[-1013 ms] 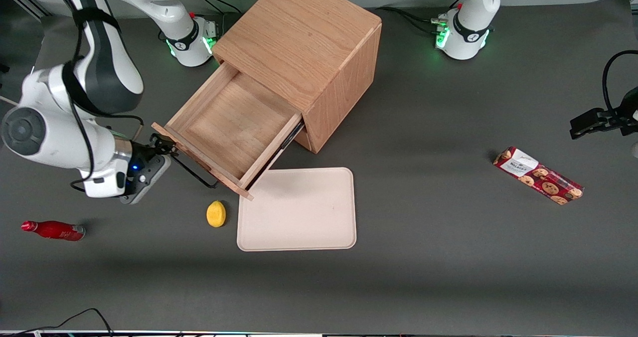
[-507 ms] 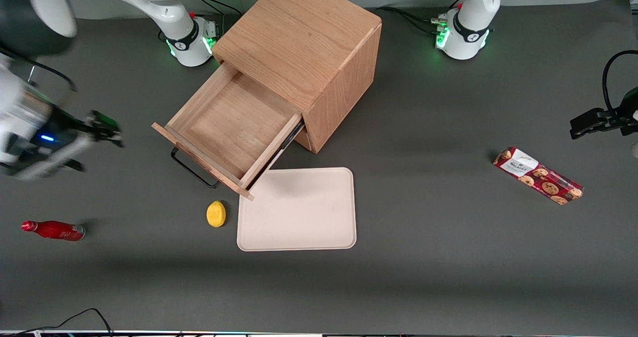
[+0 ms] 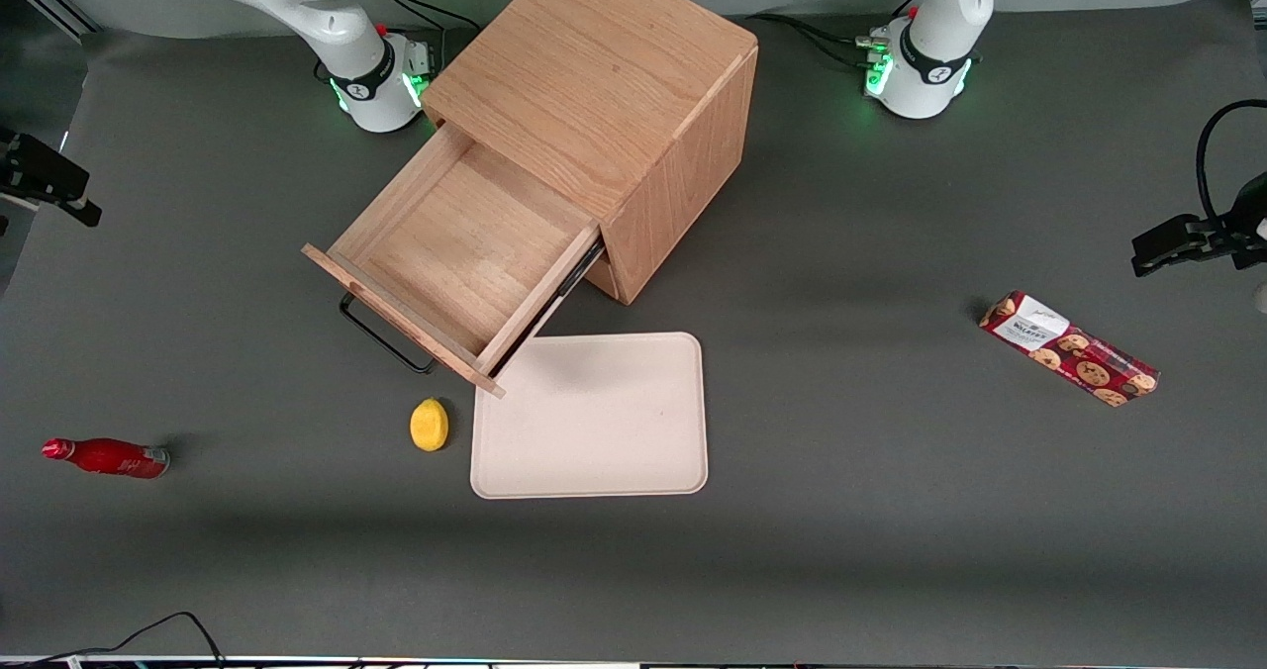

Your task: Open upper drawer

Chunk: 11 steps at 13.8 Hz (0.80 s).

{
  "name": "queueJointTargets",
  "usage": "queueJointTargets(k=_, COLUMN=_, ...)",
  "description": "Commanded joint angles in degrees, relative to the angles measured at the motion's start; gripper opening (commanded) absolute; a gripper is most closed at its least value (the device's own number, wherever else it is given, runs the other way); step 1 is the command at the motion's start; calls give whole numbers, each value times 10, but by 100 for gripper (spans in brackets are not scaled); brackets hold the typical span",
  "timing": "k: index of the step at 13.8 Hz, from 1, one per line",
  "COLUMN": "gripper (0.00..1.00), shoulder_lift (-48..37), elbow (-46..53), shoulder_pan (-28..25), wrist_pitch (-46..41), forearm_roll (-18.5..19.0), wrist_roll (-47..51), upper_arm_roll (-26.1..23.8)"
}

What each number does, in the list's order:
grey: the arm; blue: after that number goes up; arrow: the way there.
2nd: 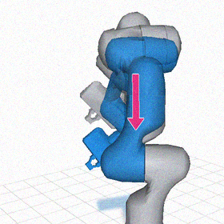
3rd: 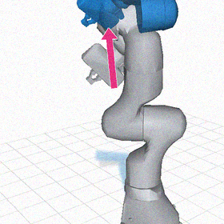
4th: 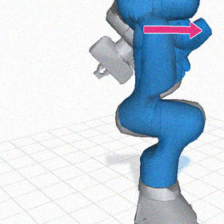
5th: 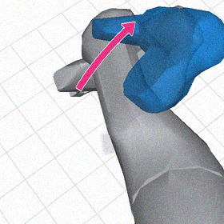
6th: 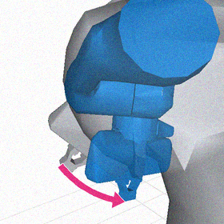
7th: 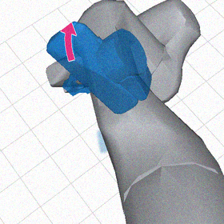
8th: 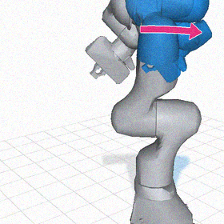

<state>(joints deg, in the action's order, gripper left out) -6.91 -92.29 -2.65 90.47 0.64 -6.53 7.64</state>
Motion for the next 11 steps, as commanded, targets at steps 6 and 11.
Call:
queueJointTargets(k=6, gripper=100, shoulder_lift=23, elbow=-28, shoulder_pan=-18, wrist_pitch=-14, forearm_roll=-13, wrist_roll=136, upper_arm_roll=3)
queueJointTargets(k=11, gripper=100, shoulder_lift=37, elbow=-30, shoulder_pan=-18, wrist_pitch=-10, forearm_roll=-13, wrist_roll=153, upper_arm_roll=2)
